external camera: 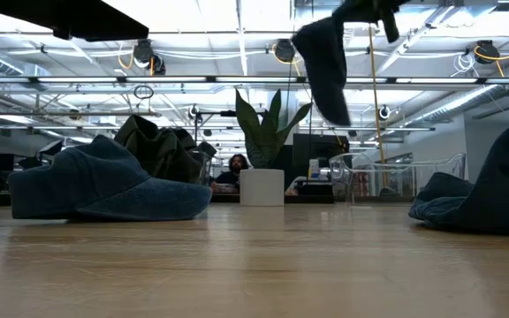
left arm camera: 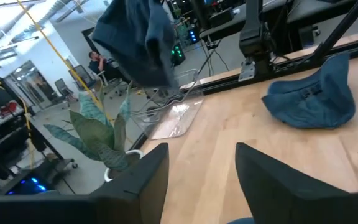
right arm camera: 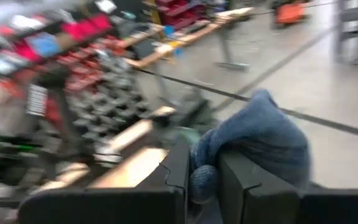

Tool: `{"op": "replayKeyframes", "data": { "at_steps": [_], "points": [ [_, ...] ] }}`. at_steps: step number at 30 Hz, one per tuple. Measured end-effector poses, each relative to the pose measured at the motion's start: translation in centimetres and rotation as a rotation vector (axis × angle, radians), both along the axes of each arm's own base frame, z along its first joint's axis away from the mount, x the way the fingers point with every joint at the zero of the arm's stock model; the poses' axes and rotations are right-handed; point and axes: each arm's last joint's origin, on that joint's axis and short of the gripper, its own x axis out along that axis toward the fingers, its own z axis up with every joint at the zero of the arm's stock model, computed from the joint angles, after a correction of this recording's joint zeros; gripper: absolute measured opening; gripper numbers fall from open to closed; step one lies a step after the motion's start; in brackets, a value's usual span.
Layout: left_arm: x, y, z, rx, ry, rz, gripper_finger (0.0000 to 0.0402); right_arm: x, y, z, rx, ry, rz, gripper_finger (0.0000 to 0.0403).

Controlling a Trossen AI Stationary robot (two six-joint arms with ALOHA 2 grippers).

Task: Pick & Place hat
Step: Put the bottom left blue cap into the right transparent bin

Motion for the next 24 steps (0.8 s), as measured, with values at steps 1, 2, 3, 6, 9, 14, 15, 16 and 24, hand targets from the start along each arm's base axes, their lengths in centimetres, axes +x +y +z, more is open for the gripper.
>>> {"op": "replayKeyframes", "data": {
  "at_steps": [1,2,3,6,9,14,15,16,24],
  "points": [
    [0.0,-0.1,0.0,-0.006,-0.002,-0.003,0.0199,-0.1,-0.2,-0.2,-0.014,0.03,-0.026,0.0033],
    [0.0,-0.1,0.0,-0.006,-0.002,-0.004,0.0205,-0.2,-0.3,-0.3,-0.033,0.058,-0.054,0.0033],
    [-0.1,-0.1,0.0,-0.006,-0.002,-0.006,0.0211,-0.3,-0.4,-0.5,-0.053,0.087,-0.078,0.0033],
    [-0.1,-0.1,0.0,-0.006,-0.002,-0.008,0.0225,-0.5,-0.6,-0.6,-0.122,0.148,-0.148,0.0033],
    [-0.1,-0.1,0.0,-0.006,-0.003,-0.008,0.0233,-0.6,-0.8,-0.5,-0.201,0.205,-0.208,0.0033],
    [-0.1,-0.1,0.0,-0.01,-0.005,-0.007,0.0233,-0.8,-1.1,-0.6,-0.309,0.315,-0.335,0.0033],
    [-0.1,-0.1,0.0,-0.011,-0.006,-0.007,0.0233,-0.8,-1.2,-0.6,-0.324,0.339,-0.355,0.0033],
    [-0.1,-0.1,0.0,-0.012,-0.008,-0.008,0.0233,-0.8,-1.2,-0.7,-0.335,0.361,-0.37,0.0033],
    [-0.1,-0.1,0.1,-0.015,-0.016,-0.007,0.0237,-0.6,-1.7,-2.0,-0.401,0.589,-0.479,0.0033]
  ]
}}
